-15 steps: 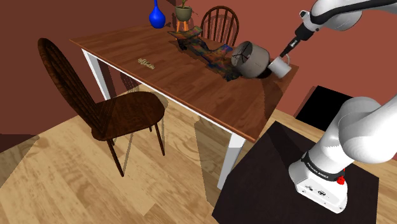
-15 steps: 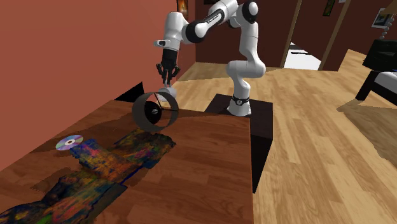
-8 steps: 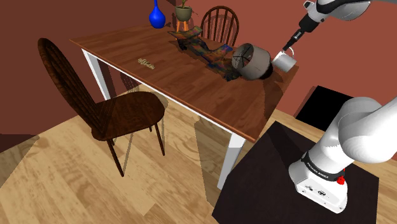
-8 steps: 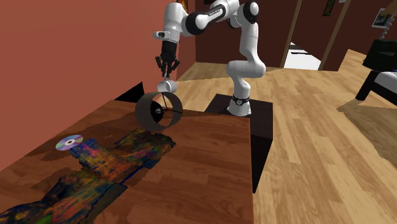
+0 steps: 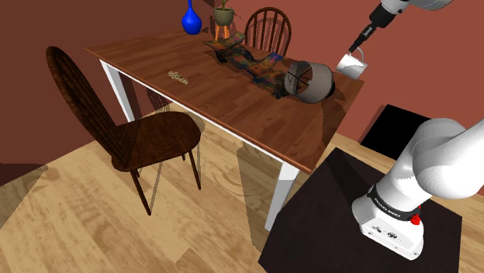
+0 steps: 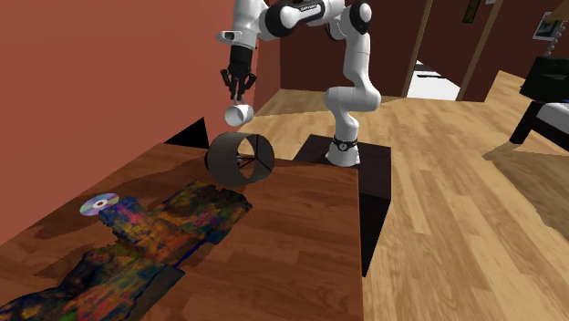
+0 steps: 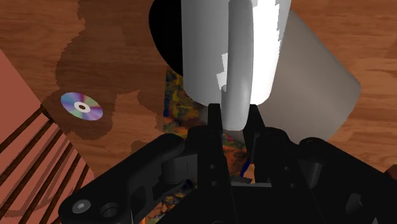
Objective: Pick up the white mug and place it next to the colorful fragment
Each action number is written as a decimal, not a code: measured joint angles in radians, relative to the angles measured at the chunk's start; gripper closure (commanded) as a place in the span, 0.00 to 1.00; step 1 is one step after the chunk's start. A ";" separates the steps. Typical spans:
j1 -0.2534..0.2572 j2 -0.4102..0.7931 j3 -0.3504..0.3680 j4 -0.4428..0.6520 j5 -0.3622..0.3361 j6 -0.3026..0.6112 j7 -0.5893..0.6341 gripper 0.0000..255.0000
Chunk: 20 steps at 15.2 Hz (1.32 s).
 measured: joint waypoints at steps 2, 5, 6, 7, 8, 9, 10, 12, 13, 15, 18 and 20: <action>0.001 0.000 0.007 0.026 0.002 -0.026 0.004 1.00; 0.003 0.000 0.014 0.065 0.005 -0.065 0.006 1.00; 0.004 0.001 0.017 0.077 0.006 -0.078 0.007 1.00; 0.007 0.004 0.026 0.081 0.008 -0.079 0.018 1.00; 0.015 0.016 0.035 0.088 0.014 -0.077 0.033 1.00; 0.022 0.024 0.050 0.089 0.018 -0.074 0.051 1.00; 0.027 0.030 0.065 0.084 0.020 -0.065 0.071 1.00; 0.041 0.050 0.085 0.089 0.028 -0.056 0.101 1.00; 0.051 0.065 0.094 0.098 0.036 -0.052 0.117 1.00; 0.072 0.096 0.115 0.104 0.050 -0.033 0.152 1.00; 0.103 0.150 0.139 0.136 0.075 -0.021 0.198 1.00; 0.126 0.192 0.157 0.153 0.093 -0.004 0.231 1.00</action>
